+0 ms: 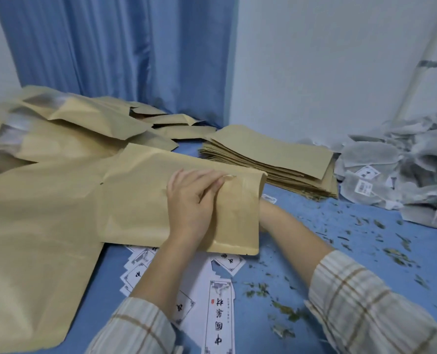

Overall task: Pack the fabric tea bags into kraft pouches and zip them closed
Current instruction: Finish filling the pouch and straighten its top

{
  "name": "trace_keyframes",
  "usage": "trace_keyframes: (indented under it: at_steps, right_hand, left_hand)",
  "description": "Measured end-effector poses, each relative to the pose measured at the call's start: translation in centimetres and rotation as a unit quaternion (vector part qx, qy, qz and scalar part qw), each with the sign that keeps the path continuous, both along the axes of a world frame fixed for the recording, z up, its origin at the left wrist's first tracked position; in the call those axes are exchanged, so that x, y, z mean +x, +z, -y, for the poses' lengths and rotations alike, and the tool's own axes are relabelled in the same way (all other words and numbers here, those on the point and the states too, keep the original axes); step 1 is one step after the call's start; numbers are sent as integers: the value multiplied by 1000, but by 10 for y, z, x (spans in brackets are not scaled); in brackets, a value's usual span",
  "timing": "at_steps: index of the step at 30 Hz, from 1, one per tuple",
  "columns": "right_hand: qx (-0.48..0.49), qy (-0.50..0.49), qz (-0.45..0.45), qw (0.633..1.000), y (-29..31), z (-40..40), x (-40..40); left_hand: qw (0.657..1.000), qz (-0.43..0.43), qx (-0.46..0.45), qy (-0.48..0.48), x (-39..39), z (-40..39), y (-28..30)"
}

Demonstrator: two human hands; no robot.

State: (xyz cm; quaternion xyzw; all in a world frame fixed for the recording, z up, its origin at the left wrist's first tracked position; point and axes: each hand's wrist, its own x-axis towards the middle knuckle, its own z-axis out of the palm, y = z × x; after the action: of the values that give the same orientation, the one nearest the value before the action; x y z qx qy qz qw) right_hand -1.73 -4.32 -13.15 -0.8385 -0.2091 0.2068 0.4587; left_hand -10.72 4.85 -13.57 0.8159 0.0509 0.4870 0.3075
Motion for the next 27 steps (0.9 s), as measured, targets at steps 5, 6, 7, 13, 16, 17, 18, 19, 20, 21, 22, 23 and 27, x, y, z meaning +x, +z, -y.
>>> trace_keyframes:
  at_steps: [5, 6, 7, 13, 16, 17, 18, 19, 20, 21, 22, 23, 27]
  right_hand:
    - [85, -60, 143, 984, -1, 31, 7]
    - [128, -95, 176, 971, -4, 41, 9]
    - [136, -134, 192, 963, -6, 50, 10]
    - [-243, -10, 283, 928, -38, 75, 32]
    - [-274, 26, 294, 915, -47, 69, 36]
    - [-265, 27, 303, 915, -48, 68, 37]
    - [-244, 20, 313, 918, -50, 68, 38]
    - [-216, 6, 320, 922, -50, 68, 37]
    - [-186, -11, 327, 927, -50, 68, 36]
    - [-162, -26, 335, 928, -49, 68, 34]
    - [-148, -36, 348, 925, -47, 67, 33]
    - [-151, -40, 363, 919, -45, 66, 31]
    - [-152, -66, 403, 900, -42, 67, 28]
  left_hand:
    - [999, -20, 39, 24, 3, -3, -8]
    - [998, -21, 42, 31, 3, -4, -9]
    - [998, -21, 44, 38, 3, -5, -9]
    - [997, -37, 50, 54, 5, -10, -11]
    - [996, -32, 52, 59, 5, -10, -12]
    - [996, -31, 52, 60, 5, -11, -12]
    - [996, -32, 53, 60, 5, -11, -12]
    - [996, -34, 54, 60, 5, -11, -12]
    - [996, -35, 56, 61, 5, -10, -12]
    - [996, -36, 57, 63, 6, -10, -12]
    - [996, -37, 58, 64, 6, -9, -13]
    - [995, -38, 59, 66, 6, -9, -13]
    - [996, -32, 58, 65, 5, -10, -13]
